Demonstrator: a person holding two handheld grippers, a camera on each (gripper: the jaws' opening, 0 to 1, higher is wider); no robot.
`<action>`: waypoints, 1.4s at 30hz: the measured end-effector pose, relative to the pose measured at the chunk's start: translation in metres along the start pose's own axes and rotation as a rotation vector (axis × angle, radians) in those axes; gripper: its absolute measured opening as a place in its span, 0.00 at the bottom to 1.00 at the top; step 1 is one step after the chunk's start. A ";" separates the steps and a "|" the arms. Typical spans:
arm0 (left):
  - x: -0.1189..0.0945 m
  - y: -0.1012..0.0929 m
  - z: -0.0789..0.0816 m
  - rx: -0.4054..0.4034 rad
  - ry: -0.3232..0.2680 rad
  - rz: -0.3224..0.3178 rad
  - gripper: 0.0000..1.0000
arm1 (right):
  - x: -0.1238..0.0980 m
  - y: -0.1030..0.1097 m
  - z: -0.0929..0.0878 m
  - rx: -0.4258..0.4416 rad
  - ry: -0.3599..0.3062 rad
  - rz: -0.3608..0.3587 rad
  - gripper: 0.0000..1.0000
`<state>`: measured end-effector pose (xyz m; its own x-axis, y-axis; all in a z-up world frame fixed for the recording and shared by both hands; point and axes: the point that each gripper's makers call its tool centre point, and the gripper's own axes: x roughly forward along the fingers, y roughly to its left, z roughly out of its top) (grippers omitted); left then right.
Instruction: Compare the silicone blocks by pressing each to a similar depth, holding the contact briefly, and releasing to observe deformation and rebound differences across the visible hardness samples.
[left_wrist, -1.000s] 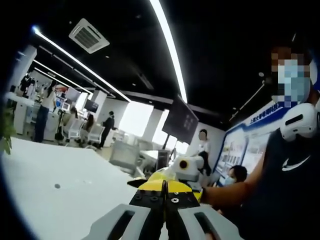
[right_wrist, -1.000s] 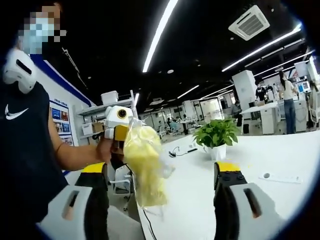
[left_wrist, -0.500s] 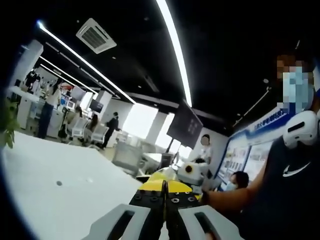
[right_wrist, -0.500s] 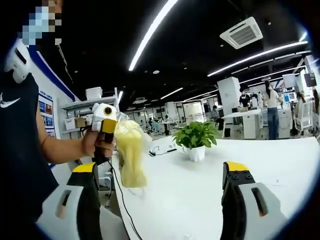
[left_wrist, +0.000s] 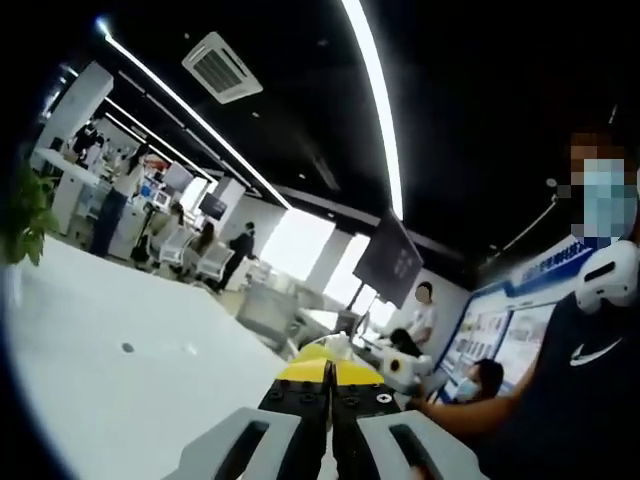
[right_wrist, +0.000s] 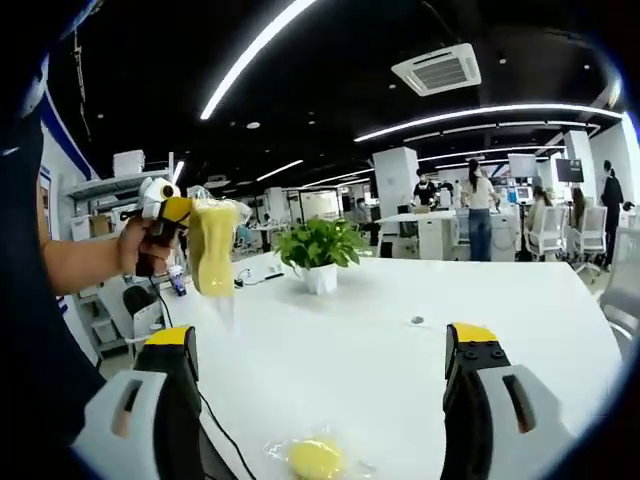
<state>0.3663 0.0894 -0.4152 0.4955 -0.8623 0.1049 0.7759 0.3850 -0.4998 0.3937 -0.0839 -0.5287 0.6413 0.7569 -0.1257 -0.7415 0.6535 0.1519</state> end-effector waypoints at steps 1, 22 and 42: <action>-0.001 0.002 -0.001 -0.007 0.000 0.002 0.00 | -0.003 -0.003 -0.004 0.008 0.012 -0.015 0.96; -0.012 0.017 -0.020 -0.114 0.022 0.032 0.00 | -0.052 -0.021 -0.077 -0.059 0.107 -0.105 0.96; -0.015 0.032 -0.037 -0.181 0.016 0.074 0.00 | -0.057 -0.025 -0.098 -0.038 0.146 -0.119 0.96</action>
<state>0.3695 0.1031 -0.4645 0.5409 -0.8397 0.0493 0.6542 0.3831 -0.6521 0.3565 -0.1428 -0.6217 0.6915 0.6653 -0.2815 -0.6712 0.7358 0.0904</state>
